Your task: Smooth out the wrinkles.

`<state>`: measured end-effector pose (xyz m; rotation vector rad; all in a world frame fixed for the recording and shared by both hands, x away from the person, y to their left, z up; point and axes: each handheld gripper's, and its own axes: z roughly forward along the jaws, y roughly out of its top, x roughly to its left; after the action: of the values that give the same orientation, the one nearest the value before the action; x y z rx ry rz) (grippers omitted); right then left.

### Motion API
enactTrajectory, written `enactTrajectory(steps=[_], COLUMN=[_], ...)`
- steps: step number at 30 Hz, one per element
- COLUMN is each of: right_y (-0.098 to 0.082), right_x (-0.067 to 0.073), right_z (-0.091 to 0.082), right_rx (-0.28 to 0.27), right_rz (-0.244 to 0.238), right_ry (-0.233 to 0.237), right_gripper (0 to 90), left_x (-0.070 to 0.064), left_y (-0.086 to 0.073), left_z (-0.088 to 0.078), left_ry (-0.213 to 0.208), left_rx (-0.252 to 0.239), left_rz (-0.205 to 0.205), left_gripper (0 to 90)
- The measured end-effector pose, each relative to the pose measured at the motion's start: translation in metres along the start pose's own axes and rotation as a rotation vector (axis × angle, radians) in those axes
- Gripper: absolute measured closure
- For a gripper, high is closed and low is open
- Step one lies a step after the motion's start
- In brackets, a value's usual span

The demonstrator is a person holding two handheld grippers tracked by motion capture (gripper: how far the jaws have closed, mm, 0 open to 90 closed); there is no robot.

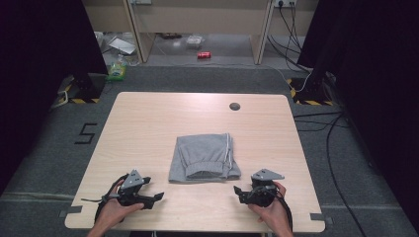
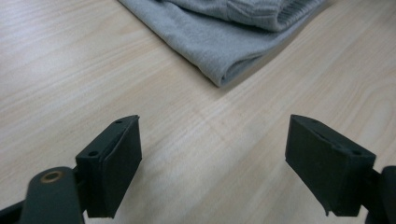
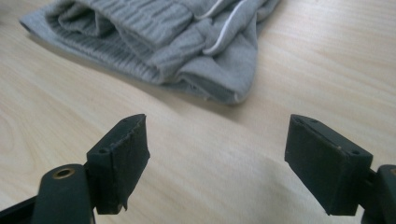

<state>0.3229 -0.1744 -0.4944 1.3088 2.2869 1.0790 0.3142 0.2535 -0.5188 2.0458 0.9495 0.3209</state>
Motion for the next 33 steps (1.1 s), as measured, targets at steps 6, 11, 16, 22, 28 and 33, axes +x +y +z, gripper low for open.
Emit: enactTrajectory(steps=[6, 11, 16, 22, 28, 33], right_y=[-0.010, -0.017, -0.023, -0.026, -0.027, -0.027], right_x=[0.002, 0.005, 0.007, 0.010, 0.009, 0.009], right_z=[-0.005, -0.009, -0.009, -0.003, -0.002, -0.002], right_rx=[0.017, 0.033, 0.055, 0.092, 0.087, 0.085], right_rz=[-0.019, -0.035, -0.057, -0.093, -0.101, -0.102], right_ry=[-0.003, -0.020, -0.038, -0.064, -0.061, -0.060], right_gripper=[21.4, 20.1, 19.6, 16.2, 15.3, 15.1], left_x=[-0.003, -0.006, -0.011, -0.011, -0.011, -0.011], left_y=[-0.008, -0.010, -0.010, -0.010, -0.010, -0.010], left_z=[-0.005, -0.005, -0.004, -0.003, -0.003, -0.003], left_ry=[0.015, 0.023, 0.043, 0.041, 0.043, 0.044], left_rx=[0.013, 0.031, 0.051, 0.052, 0.051, 0.052], left_rz=[0.013, 0.033, 0.073, 0.076, 0.073, 0.072], left_gripper=[16.8, 16.6, 15.6, 14.5, 14.4, 14.4])
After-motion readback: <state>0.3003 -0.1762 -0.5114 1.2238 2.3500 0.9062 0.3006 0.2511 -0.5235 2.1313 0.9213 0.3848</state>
